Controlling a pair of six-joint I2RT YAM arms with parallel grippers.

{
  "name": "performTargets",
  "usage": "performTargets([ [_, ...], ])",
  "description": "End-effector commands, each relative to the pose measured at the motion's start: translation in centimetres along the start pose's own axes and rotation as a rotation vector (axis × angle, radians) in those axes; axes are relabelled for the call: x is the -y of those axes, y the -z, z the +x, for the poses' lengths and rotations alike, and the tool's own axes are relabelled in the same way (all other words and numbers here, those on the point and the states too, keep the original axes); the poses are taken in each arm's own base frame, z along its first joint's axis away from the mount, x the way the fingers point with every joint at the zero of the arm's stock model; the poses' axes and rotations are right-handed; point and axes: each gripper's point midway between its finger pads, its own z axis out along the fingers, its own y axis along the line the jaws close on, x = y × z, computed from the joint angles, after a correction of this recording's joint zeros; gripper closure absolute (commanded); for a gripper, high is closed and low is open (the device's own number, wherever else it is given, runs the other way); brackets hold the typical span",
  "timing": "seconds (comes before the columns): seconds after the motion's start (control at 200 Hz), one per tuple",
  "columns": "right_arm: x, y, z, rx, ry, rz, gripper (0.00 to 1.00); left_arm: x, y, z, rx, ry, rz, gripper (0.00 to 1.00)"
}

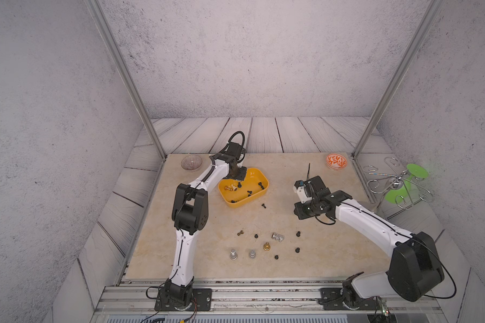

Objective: Put the chess pieces into the storage box
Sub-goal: Place the chess piece in the storage box.

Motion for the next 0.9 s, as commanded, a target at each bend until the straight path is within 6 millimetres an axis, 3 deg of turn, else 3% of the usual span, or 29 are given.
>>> performTargets([
  [0.0,0.6,0.9,0.6,0.006,-0.017,0.030,0.78,0.1,2.2,-1.0,0.048,-0.013,0.013,0.68],
  [0.17,1.1,0.5,1.6,-0.025,-0.037,0.056,0.74,0.7,4.4,-1.0,0.086,-0.006,0.041,0.68],
  [0.385,1.7,-0.1,3.5,-0.069,-0.079,0.081,0.74,1.3,6.8,0.4,0.119,0.019,0.079,0.68],
  [0.701,1.6,-1.2,6.5,-0.140,-0.128,0.088,0.70,2.5,8.1,4.9,0.114,0.083,0.155,0.68],
  [0.891,1.3,-1.7,7.3,-0.164,-0.128,0.096,0.68,2.9,8.3,8.2,0.047,0.107,0.184,0.68],
])
